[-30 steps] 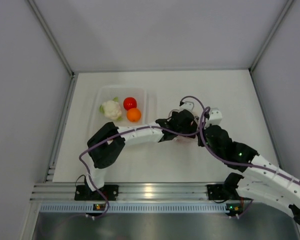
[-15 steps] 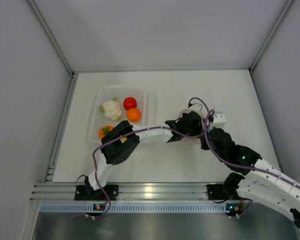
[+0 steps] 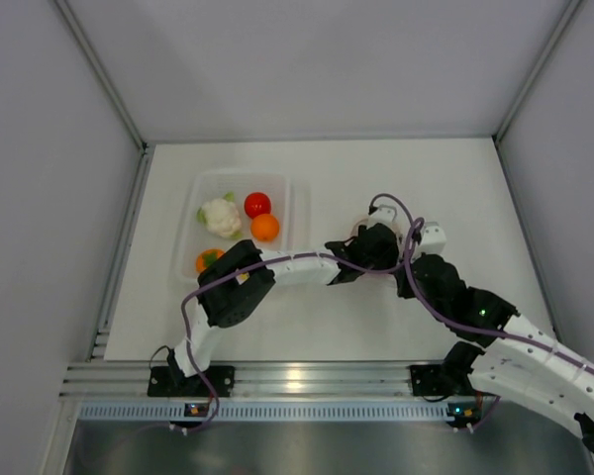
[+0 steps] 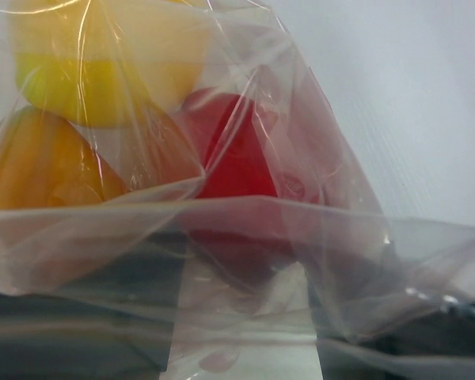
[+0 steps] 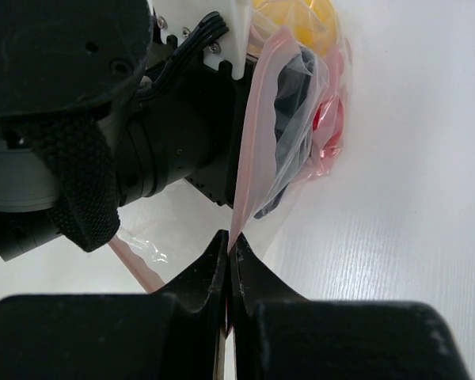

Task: Open the zip-top bag and remove the fake food
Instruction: Pick up the fake fruit from the zipper food storage bag.

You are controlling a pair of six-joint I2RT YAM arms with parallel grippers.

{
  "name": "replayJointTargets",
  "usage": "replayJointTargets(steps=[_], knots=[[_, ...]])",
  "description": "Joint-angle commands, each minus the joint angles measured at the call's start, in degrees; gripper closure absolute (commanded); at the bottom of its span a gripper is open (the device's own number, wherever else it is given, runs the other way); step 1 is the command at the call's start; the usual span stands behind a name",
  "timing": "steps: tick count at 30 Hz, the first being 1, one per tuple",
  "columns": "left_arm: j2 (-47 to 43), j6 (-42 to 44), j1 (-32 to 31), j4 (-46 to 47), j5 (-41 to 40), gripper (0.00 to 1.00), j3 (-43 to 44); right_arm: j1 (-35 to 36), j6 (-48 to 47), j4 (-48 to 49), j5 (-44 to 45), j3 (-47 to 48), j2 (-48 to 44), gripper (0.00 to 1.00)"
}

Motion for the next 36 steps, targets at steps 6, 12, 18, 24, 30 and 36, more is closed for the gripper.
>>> replayJointTargets(steps=[6, 12, 18, 24, 30, 36], knots=[[-10.6, 0.4, -1.2, -0.8, -8.1, 1.0, -9.0, 0.5, -1.2, 2.4, -1.9, 1.7, 1.5, 1.0], [-16.5, 0.8, -2.9, -0.8, -9.8, 1.0, -14.3, 0.4, -2.5, 3.1, 2.3, 5.0, 5.5, 1.0], [-21.5, 0.8, -5.0, -0.8, -10.8, 1.0, -19.3, 0.2, -3.4, 2.1, 6.4, 9.2, 8.3, 1.0], [-20.2, 2.0, -5.5, -0.8, -10.0, 0.65, -19.6, 0.3, -4.9, 6.2, -1.3, 8.5, 6.0, 1.0], [-17.6, 4.8, -5.4, -0.8, -11.0, 0.43, -17.2, 0.3, -5.1, 3.8, -2.4, 7.8, 2.8, 1.0], [-13.7, 11.6, -5.2, 0.7, -10.4, 0.25, -12.2, 0.3, -5.1, -0.8, -1.0, 7.6, 0.0, 1.0]])
